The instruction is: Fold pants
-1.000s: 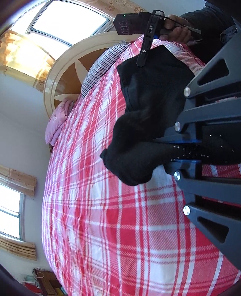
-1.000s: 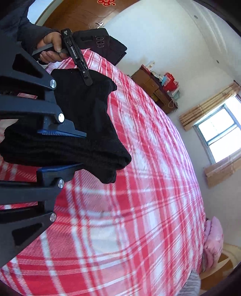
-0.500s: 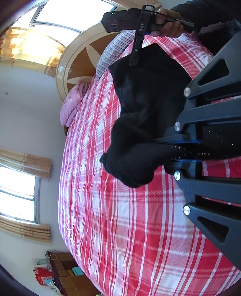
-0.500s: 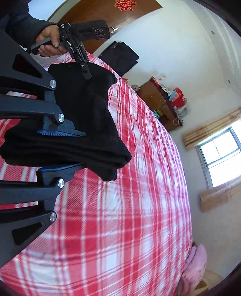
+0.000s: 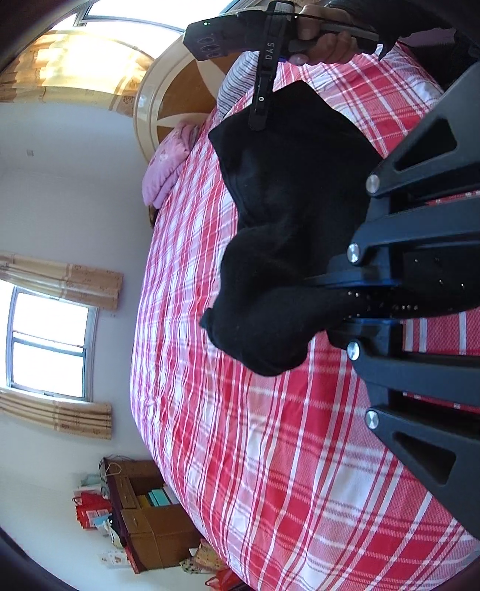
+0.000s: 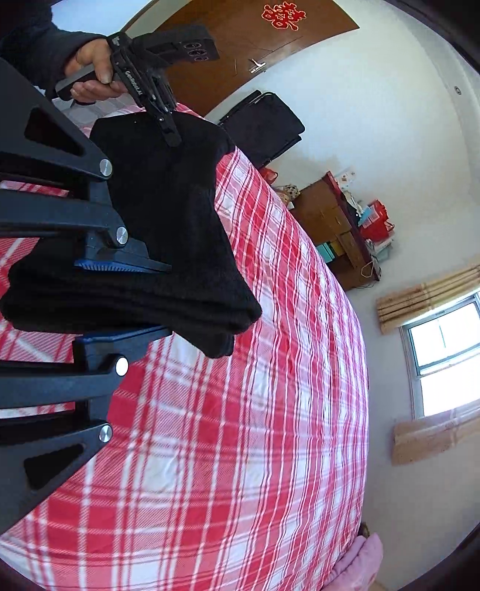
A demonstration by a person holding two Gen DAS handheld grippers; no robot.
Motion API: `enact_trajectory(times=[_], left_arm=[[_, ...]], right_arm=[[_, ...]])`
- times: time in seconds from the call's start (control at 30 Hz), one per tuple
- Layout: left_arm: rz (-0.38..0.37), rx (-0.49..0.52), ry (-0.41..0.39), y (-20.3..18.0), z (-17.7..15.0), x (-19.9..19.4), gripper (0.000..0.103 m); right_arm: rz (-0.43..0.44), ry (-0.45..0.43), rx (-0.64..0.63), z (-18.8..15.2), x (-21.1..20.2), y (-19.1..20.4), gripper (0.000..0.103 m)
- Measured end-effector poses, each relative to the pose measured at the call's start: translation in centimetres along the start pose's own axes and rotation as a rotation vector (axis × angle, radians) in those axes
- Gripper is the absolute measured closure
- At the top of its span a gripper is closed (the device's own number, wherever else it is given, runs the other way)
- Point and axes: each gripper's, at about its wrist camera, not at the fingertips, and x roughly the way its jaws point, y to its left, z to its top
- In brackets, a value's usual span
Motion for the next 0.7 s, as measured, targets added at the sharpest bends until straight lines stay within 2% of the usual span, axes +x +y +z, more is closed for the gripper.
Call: enact_trajectory(times=[0.7], left_arm=[[0.142,-0.128,-0.004,8.8,0.3,1.1,0.091]], right_arm=[[0.111,0.114,-0.035,5.6,13.5,3.9,0.077]])
